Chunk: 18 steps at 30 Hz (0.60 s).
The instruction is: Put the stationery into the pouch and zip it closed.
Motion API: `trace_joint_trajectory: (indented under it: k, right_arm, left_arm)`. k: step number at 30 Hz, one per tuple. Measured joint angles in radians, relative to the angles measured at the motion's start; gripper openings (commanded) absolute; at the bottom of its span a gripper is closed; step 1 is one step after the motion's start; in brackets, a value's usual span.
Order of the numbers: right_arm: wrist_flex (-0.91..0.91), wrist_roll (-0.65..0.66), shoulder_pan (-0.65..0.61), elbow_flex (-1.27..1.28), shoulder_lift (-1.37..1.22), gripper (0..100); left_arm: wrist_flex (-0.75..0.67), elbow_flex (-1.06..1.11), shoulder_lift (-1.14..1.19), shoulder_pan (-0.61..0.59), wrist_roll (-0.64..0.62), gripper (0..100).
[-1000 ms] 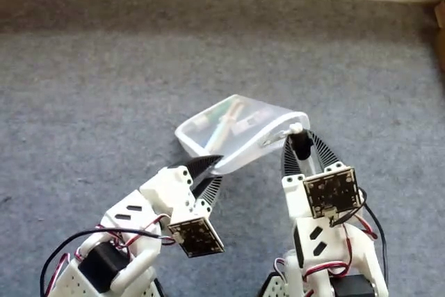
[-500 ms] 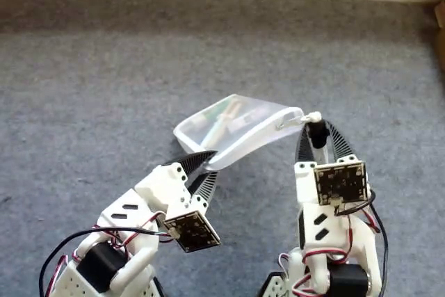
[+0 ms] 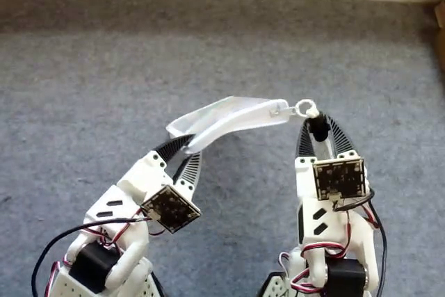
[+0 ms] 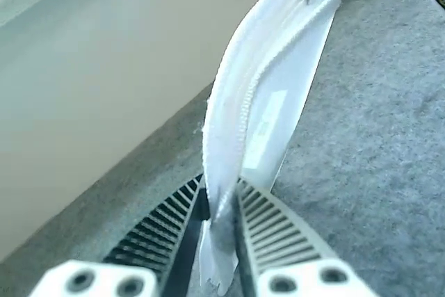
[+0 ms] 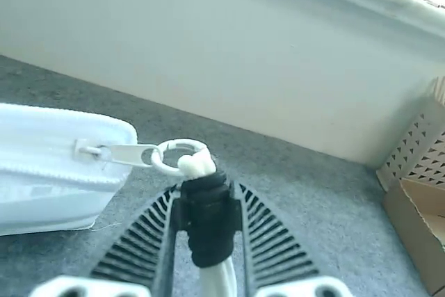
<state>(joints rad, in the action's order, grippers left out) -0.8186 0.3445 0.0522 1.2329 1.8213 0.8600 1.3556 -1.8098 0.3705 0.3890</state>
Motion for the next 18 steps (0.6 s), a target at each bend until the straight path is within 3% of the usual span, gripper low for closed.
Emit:
trace_joint_trajectory:
  k: [7, 14, 18]
  right_arm:
    - [0.000, 0.000, 0.000, 0.000, 0.000, 1.3]
    - [-0.017, 0.000, 0.000, 0.000, 0.000, 18.1]
    - [-0.074, -0.038, 0.003, -0.003, 0.011, 20.6]
  left_arm:
    - [0.000, 0.000, 0.000, 0.000, -0.014, 1]
    - [0.000, 0.000, 0.000, 0.000, -0.014, 1]
    - [0.000, -0.002, -0.002, -0.040, -0.018, 1]
